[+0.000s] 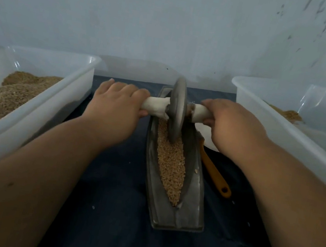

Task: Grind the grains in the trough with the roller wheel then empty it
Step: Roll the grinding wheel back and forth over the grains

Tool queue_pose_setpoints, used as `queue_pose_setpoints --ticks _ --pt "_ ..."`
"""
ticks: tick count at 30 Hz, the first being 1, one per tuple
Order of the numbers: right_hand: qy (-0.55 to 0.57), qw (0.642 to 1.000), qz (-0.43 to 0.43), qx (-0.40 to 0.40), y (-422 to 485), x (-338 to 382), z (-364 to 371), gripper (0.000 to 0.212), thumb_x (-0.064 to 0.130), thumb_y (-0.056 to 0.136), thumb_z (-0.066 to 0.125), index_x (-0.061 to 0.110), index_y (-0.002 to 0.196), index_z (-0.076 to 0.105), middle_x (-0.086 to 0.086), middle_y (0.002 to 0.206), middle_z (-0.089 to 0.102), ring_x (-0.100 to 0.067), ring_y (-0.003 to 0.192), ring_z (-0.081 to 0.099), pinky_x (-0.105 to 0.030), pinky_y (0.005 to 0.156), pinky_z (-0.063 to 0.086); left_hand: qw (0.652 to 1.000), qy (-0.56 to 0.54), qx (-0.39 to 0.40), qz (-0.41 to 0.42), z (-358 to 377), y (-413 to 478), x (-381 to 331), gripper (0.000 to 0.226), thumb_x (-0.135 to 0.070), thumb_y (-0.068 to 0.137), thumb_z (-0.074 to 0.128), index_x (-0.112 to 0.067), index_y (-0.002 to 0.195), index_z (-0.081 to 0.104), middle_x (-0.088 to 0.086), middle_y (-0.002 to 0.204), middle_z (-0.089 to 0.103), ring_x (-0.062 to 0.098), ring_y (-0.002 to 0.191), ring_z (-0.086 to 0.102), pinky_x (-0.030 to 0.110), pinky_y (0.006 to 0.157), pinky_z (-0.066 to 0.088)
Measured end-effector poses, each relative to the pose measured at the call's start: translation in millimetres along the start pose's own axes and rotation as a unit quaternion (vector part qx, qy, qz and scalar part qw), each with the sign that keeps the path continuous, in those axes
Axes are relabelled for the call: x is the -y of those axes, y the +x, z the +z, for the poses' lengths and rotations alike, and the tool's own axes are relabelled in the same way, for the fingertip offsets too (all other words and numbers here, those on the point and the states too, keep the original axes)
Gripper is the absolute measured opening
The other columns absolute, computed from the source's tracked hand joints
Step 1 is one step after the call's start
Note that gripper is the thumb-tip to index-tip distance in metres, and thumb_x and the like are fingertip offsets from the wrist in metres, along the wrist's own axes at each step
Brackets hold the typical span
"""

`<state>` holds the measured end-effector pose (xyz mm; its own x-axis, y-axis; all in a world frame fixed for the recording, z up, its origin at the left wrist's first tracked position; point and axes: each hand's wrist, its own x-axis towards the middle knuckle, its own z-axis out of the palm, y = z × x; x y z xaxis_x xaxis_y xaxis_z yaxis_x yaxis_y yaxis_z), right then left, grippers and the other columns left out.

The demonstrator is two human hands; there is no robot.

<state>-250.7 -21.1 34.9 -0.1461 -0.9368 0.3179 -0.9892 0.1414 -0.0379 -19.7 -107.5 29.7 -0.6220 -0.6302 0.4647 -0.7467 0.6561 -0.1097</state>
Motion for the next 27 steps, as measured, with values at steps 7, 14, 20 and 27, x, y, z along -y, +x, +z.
queue_pose_setpoints --ticks 7,14,20,27 --pt "0.009 0.996 -0.083 -0.02 -22.9 1.5 -17.7 0.016 0.043 0.087 0.063 0.035 0.097 0.053 0.006 0.09 0.054 -0.019 0.084 0.053 -0.038 0.07 0.046 0.99 -0.065 0.123 0.015 -23.4 -2.6 8.4 0.023 -0.045 0.091 0.054 -0.032 0.11 0.053 -0.007 0.099 0.056 0.018 0.091 0.056 0.039 0.081 0.046" --pt "-0.016 0.978 -0.097 0.182 -52.0 9.3 -67.3 0.019 0.054 0.087 0.057 0.037 0.095 0.052 0.012 0.085 0.056 -0.003 0.075 0.053 -0.022 0.063 0.041 0.958 -0.044 0.277 0.063 -61.4 -16.6 9.2 0.021 -0.057 0.085 0.051 -0.047 0.102 0.046 -0.018 0.095 0.055 0.002 0.086 0.053 0.025 0.072 0.04" --pt "0.032 0.987 -0.092 0.124 -34.2 1.9 -42.5 0.015 0.042 0.087 0.063 0.039 0.082 0.049 0.01 0.083 0.056 -0.006 0.074 0.054 -0.029 0.064 0.043 0.969 -0.022 0.243 0.046 -43.5 -9.8 8.0 0.02 -0.048 0.092 0.05 -0.034 0.107 0.052 -0.01 0.098 0.058 0.01 0.086 0.055 0.031 0.076 0.045" --pt "0.024 0.996 -0.027 -0.083 -0.4 -6.7 14.9 0.021 0.04 0.088 0.06 0.039 0.108 0.054 0.006 0.094 0.057 -0.02 0.087 0.054 -0.043 0.075 0.049 0.999 0.037 -0.015 -0.024 4.4 2.6 -6.4 0.038 -0.032 0.096 0.049 -0.018 0.131 0.048 0.008 0.125 0.055 0.032 0.116 0.049 0.048 0.108 0.029"
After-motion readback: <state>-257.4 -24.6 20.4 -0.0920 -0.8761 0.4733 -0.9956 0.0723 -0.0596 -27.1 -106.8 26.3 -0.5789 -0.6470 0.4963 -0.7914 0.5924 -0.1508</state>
